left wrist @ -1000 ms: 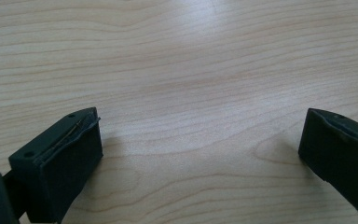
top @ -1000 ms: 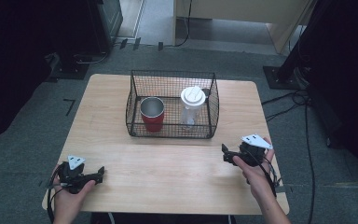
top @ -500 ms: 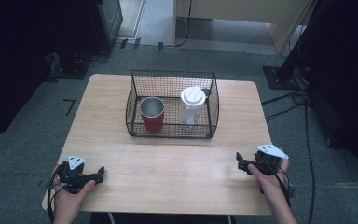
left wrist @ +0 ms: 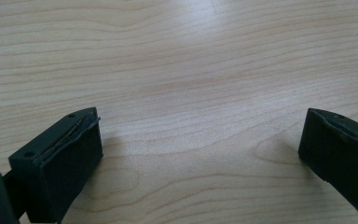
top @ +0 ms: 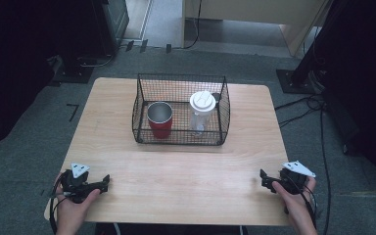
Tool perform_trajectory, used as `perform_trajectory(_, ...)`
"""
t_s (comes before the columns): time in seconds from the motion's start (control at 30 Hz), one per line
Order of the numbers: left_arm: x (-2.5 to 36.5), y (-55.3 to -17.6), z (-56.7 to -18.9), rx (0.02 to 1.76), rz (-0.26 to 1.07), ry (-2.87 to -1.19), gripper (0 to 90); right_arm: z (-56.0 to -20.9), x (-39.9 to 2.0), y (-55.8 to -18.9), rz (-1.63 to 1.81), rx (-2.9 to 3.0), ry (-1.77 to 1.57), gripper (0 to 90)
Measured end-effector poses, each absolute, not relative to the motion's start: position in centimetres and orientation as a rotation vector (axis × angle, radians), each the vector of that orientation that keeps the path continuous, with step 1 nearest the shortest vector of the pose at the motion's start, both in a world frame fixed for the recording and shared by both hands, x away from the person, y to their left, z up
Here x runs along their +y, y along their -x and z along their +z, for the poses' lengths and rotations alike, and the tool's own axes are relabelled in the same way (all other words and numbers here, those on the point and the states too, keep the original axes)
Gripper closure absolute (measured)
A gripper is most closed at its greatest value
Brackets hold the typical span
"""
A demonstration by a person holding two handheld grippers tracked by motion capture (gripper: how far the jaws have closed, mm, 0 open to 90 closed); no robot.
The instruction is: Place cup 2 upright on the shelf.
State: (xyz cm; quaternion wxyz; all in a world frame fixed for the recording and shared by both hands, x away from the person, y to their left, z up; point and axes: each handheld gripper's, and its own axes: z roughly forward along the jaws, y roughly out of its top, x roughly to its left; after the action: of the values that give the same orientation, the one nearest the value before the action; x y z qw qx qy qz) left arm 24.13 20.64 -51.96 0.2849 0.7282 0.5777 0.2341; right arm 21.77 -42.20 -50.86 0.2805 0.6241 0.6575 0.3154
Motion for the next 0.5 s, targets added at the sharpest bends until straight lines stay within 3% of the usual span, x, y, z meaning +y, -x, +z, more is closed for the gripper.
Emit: perform_trajectory(0.5, 20.6, -24.1, -52.0, 1.545, 0.626, -1.948, 0.0, -52.5, -43.7, -20.5, 0.766, 1.776, -1.723, 0.0)
